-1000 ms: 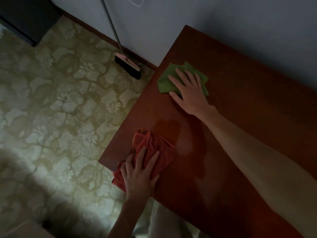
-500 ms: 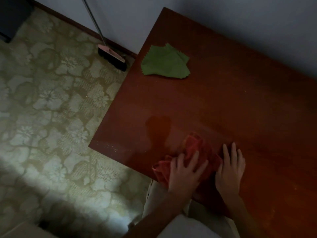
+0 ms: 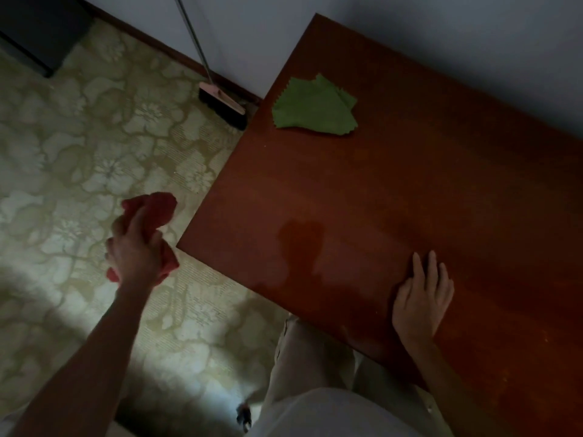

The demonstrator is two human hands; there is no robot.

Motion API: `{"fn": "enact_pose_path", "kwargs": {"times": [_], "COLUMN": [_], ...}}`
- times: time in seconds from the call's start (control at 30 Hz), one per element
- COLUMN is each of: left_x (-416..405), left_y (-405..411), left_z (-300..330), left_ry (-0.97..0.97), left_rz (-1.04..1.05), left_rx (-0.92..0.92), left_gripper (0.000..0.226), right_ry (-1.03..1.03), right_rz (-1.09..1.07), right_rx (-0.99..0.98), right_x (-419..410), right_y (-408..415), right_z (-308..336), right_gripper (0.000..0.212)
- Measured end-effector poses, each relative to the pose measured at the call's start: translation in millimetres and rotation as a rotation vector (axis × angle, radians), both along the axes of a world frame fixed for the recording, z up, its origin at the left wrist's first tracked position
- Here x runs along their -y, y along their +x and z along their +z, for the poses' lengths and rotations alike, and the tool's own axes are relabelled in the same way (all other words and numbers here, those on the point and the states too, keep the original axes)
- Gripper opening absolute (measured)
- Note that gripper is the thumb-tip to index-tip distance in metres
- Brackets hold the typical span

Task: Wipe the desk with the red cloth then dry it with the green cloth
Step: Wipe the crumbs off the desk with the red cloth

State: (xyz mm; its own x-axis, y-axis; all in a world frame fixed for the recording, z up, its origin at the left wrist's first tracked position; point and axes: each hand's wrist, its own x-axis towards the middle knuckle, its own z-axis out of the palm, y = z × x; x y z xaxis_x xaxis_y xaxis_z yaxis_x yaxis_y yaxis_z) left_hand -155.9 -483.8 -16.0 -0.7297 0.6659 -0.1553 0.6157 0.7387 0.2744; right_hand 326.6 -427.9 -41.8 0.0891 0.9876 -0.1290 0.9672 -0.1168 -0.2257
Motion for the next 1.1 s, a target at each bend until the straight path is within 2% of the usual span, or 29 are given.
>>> {"fn": "enact_pose_path", "kwargs": {"times": [0.07, 0.23, 0.4, 0.53, 0.73, 0.83, 0.93, 1.0, 1.1], "left_x": [7, -11, -66, -100, -69, -10, 30, 23, -14], "left_y": [17, 140, 186, 213, 329, 396, 419, 403, 357], "left_z": [7, -4, -6, -2, -4, -6, -15, -16, -12], "left_ry": [0.049, -0.007, -0.097, -0.153, -0.147, -0.120, -0.057, 0.015, -0.065], "left_rz": [-0.037, -0.421, -0.461, -0.483, -0.884, -1.270, -1.585, -1.620, -1.486], "left_rx": [-0.066, -0.089, -0.067, -0.075, -0.071, 0.070, 0.127, 0.109, 0.058], "left_gripper": [0.056, 0.071, 0.069, 0.070, 0.076, 0.057, 0.044, 0.050, 0.082], "right_ry": [-0.011, -0.033, -0.050, -0.007, 0.058, 0.031, -0.028, -0.012, -0.011], "right_rz": [0.001, -0.001, -0.063, -0.297, -0.600, -0.712, -0.687, -0.597, -0.573], "right_rx": [0.012, -0.022, -0.296, -0.463, -0.449, -0.416, -0.328, -0.290, -0.253], "right_x": [1, -1, -3, 24, 103, 137, 156, 163, 167], "right_y": [0, 1, 18, 46, 98, 111, 120, 124, 131], "right_z": [0, 2, 17, 36, 39, 39, 34, 32, 32], "right_gripper": [0.051, 0.051, 0.049, 0.043, 0.043, 0.046, 0.045, 0.042, 0.041]}}
